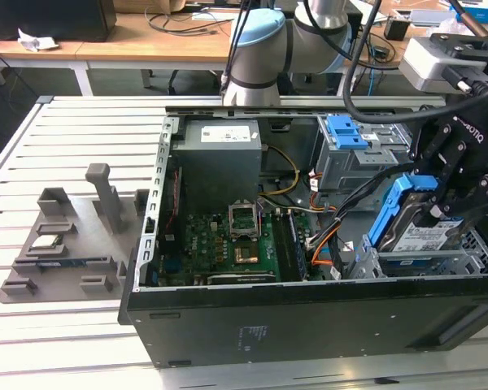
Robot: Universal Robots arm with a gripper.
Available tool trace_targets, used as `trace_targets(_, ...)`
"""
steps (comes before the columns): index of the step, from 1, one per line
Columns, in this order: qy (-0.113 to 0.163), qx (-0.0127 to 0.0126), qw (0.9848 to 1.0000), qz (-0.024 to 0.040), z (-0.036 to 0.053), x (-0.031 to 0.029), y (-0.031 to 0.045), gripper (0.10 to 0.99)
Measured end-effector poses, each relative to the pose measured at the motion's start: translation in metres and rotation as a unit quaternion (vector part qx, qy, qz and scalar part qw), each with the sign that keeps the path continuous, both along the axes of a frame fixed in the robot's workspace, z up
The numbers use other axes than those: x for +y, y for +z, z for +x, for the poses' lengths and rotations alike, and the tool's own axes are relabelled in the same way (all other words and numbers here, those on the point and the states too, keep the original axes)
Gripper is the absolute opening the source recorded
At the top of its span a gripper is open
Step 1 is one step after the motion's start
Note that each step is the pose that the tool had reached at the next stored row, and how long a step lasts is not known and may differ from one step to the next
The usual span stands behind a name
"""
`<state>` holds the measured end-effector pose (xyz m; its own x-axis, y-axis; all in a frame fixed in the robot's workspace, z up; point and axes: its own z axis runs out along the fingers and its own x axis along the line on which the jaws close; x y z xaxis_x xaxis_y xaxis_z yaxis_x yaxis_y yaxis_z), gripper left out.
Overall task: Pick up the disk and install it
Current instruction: 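Insert the disk into the insertion slot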
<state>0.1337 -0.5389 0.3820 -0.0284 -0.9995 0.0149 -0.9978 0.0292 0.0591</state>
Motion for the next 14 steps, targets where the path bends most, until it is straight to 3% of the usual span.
trace_targets(3, 0.0, 0.0, 1.0, 0.0004, 0.0, 0.0001, -0.0003, 0.365)
trace_targets(9, 0.0, 0.0, 1.0, 0.0, 0.0, 0.0, -0.0003, 0.502)
trace_targets(11, 0.0, 0.0, 1.0, 0.0, 0.0, 0.0, -0.0004, 0.424)
trace_targets(12, 0.0, 0.0, 1.0, 0.0, 0.0, 0.0, -0.0004, 0.298)
trace_targets(13, 0.0, 0.0, 1.0, 0.0, 0.0, 0.0, -0.0005, 0.298)
trace_targets(14, 0.0, 0.0, 1.0, 0.0, 0.0, 0.0, -0.0005, 0.239)
